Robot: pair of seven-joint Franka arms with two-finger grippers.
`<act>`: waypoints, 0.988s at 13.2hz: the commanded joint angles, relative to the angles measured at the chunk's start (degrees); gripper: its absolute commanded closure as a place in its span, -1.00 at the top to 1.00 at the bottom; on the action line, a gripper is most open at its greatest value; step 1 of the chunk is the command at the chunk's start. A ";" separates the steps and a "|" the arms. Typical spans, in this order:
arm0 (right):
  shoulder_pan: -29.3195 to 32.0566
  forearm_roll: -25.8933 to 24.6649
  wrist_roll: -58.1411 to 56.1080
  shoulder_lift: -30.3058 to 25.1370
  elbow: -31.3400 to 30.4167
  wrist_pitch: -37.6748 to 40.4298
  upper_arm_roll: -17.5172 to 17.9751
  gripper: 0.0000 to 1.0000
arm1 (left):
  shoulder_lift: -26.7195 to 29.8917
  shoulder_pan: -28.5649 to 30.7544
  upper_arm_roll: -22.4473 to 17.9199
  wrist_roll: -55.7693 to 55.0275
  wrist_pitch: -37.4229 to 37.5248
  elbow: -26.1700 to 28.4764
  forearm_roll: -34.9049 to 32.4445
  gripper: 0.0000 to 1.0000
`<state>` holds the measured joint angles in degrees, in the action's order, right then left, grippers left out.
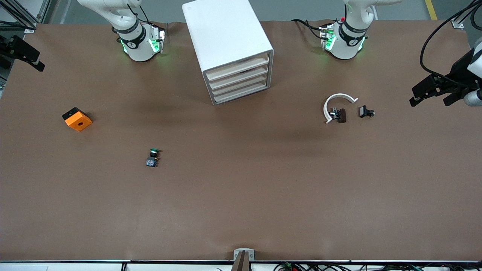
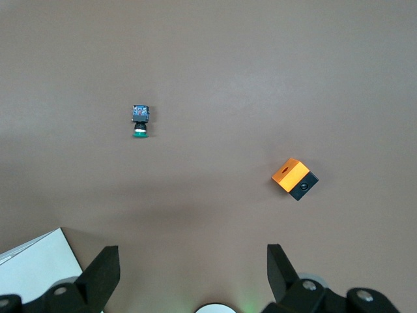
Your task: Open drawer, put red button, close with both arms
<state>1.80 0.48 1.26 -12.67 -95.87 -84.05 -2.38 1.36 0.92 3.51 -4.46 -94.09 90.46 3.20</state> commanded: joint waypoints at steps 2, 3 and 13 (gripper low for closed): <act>0.31 0.49 -0.47 0.46 1.04 0.82 0.10 1.00 | 0.57 -0.13 -0.08 0.07 1.37 0.68 -2.57 1.00; 0.31 0.49 -0.47 0.46 1.04 0.82 0.10 1.00 | 1.01 -0.13 -0.08 0.15 0.93 1.29 -3.28 1.00; 0.31 0.49 -0.47 0.46 1.04 0.82 0.10 1.00 | 3.75 -0.39 -0.08 -0.37 2.92 1.93 -2.67 1.00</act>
<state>1.80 0.48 1.26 -12.67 -95.87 -84.04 -2.38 7.01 0.96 3.49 -4.45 -95.06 95.99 0.84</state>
